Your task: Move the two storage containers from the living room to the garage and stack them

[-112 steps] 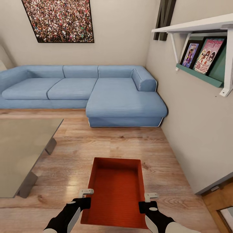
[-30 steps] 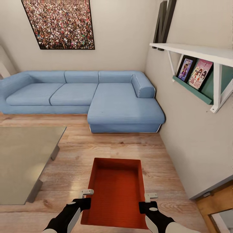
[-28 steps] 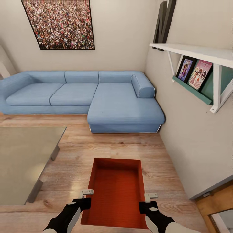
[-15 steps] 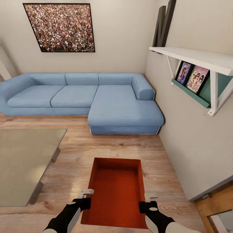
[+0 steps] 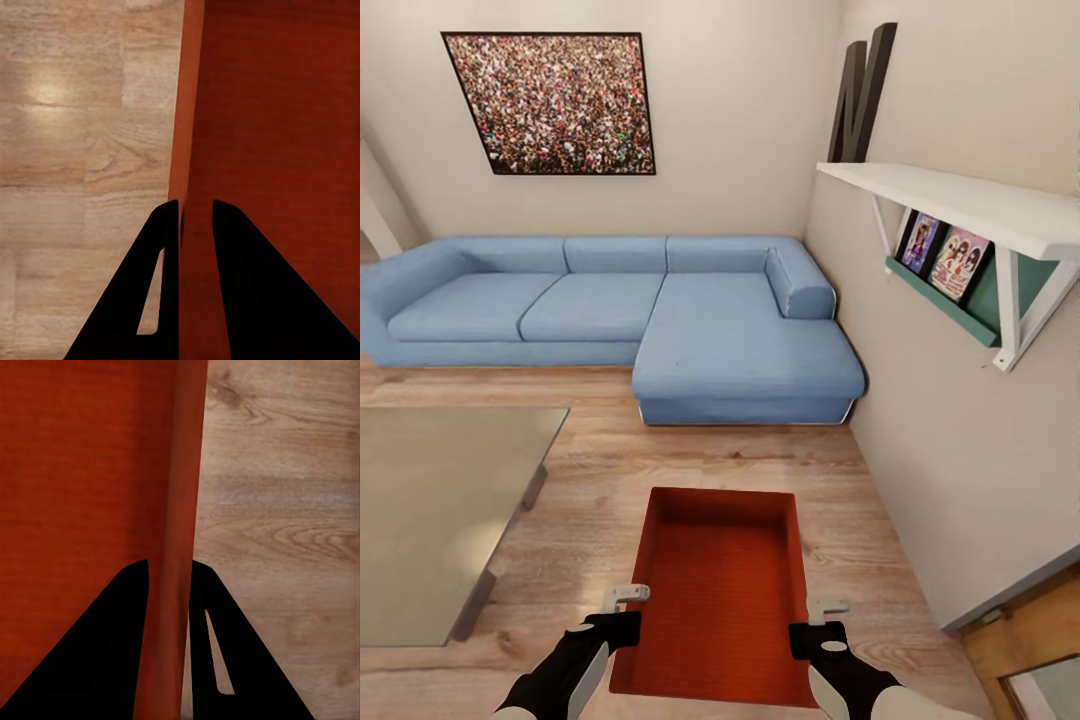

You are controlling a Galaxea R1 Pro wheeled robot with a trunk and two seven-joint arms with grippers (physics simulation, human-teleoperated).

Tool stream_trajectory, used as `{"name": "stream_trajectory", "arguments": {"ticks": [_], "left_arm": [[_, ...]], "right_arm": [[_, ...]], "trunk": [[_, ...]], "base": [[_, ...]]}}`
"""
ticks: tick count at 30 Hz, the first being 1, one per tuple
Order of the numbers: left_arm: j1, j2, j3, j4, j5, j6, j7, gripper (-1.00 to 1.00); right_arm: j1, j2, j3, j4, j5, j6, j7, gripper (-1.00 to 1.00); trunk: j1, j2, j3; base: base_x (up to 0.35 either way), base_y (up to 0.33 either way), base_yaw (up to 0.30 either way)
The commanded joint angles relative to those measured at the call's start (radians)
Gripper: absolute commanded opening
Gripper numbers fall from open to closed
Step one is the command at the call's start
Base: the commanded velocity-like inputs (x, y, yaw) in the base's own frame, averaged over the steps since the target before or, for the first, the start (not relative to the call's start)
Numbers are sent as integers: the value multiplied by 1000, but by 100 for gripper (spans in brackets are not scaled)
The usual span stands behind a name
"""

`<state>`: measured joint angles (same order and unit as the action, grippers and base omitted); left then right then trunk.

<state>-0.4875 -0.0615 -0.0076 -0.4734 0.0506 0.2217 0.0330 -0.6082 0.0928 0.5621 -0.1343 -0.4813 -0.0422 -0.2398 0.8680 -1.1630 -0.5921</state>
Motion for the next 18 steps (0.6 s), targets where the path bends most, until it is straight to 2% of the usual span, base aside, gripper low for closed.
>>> {"name": "stream_trajectory", "arguments": {"ticks": [1,18], "left_arm": [[0,2,-11,-5,-6,5,11,-100],[0,2,-11,-5,-6,5,10,-100]], "right_arm": [[-1,0,18,22,-28,-4,-4,-100],[-1,1,18,22,-27,-4,-6,-100]], "trunk": [[-4,7,4],[-69,126,83]], "base": [[0,0,0],[0,0,0]]}}
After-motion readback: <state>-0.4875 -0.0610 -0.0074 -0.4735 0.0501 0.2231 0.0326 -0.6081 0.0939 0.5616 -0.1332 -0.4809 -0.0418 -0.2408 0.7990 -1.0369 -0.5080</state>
